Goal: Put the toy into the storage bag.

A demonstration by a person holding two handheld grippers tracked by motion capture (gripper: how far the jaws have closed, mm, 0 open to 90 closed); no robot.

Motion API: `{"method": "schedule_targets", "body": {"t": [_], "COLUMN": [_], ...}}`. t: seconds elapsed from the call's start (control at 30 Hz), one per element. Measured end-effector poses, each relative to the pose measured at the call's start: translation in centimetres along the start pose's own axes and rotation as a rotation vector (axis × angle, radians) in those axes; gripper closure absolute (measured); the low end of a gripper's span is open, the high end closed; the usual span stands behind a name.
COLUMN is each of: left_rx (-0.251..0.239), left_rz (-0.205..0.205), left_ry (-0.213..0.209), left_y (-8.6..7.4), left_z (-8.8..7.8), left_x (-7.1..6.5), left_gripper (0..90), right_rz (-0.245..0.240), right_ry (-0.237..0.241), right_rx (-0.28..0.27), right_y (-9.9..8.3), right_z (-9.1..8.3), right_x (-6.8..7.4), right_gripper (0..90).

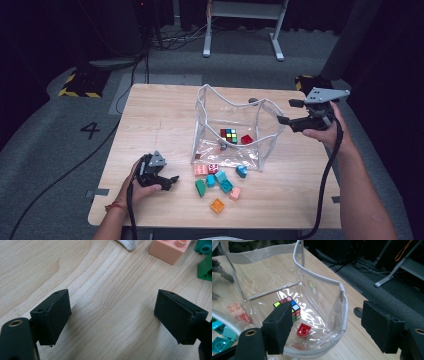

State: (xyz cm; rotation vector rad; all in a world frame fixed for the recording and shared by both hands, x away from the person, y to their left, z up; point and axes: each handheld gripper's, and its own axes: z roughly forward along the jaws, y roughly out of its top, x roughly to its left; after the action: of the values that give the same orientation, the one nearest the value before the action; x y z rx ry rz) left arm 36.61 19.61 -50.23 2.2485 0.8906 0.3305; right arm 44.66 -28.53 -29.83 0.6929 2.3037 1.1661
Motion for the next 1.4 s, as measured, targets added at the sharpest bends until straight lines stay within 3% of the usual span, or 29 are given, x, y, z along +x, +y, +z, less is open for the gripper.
{"method": "schedule_targets", "body": {"t": [0.27, 0.4, 0.6, 0.83, 1.1, 1.4], "left_rx": [0.0, 0.0, 0.002, 0.002, -0.001, 0.0], "left_rz": [0.002, 0.0, 0.0, -0.003, 0.0, -0.001], "left_ry": [0.001, -0.002, -0.001, -0.001, 0.001, 0.001], "left_y": [0.0, 0.0, 0.0, 0.0, 0.0, 0.0], "left_z": [0.0, 0.0, 0.0, 0.0, 0.0, 0.0], "left_x": [0.0, 0.0, 0.0, 0.0, 0.0, 0.0], "left_gripper": [14.1, 14.1, 14.1, 14.1, 14.1, 14.1], "right_rz": [0.013, 0.009, 0.014, 0.004, 0.036, 0.013], "right_ry": [-0.009, -0.027, -0.011, 0.028, 0.092, 0.204], "right_rx": [-0.042, -0.035, -0.041, -0.012, 0.01, 0.046], "right_y": [-2.7, -4.1, -6.5, -9.6, -13.0, -14.0], "right_z": [-2.1, -2.5, -2.5, -1.2, 0.5, 2.5], "right_x": [0.4, 1.1, 2.5, 4.8, 7.6, 10.2], "right_gripper": [26.4, 26.8, 27.7, 28.4, 31.0, 35.9]}}
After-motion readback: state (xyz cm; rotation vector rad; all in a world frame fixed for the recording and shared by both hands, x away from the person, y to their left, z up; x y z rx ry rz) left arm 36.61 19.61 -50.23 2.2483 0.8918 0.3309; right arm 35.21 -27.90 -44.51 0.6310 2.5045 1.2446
